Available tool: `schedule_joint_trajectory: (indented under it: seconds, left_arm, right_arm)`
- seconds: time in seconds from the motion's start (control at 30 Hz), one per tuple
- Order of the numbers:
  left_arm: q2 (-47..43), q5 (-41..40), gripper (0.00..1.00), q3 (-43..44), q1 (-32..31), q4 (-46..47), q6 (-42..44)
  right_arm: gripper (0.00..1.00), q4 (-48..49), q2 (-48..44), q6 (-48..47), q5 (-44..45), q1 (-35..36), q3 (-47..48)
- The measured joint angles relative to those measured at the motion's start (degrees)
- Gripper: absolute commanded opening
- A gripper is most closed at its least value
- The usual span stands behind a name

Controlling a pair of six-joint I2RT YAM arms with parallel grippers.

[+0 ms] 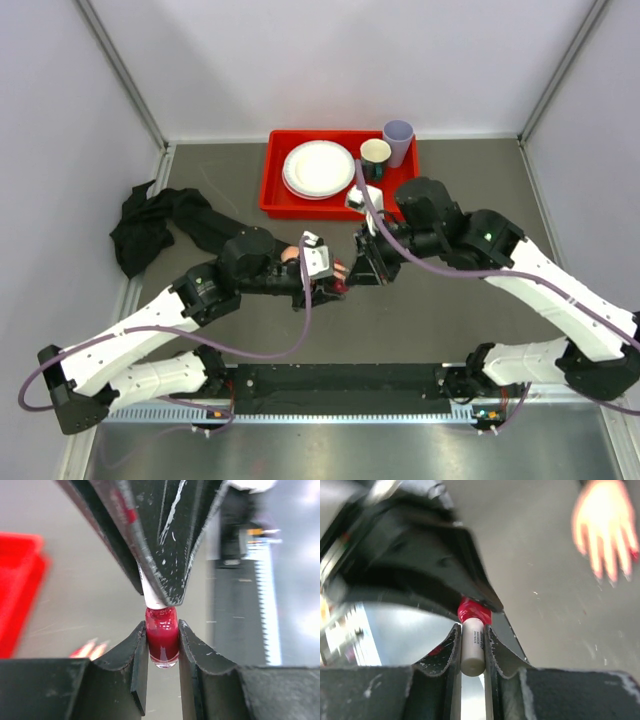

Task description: Paint the nails

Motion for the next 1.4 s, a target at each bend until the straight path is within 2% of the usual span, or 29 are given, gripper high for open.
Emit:
schedule_joint_trajectory:
  seconds: [0.2,0.4,0.9,1.4]
  left_arm:
    - [2.2,14.4,0.0,3.0,0.3,-2.2,-4.6]
    - [3.7,19.7,0.0,4.0,0.5,-2.4,-5.6]
    - [5.4,21.0,0.0,4.7,0.3,-4.8,-2.7]
    - [2.6,13.4,0.0,4.7,-0.2,-4.5,-2.6]
  right_arm:
    - [0.0,2.8,-5.7,-11.6,-11.4,0.2,-4.8]
    - [0.0,2.8,-6.8,-17.0,-15.8,0.4,-5.1]
    - [0.0,2.8,-9.9,-18.3,-12.0,0.3,-5.1]
    - [0.0,3.8,-10.1,-18.4,-10.3,0.3,-5.1]
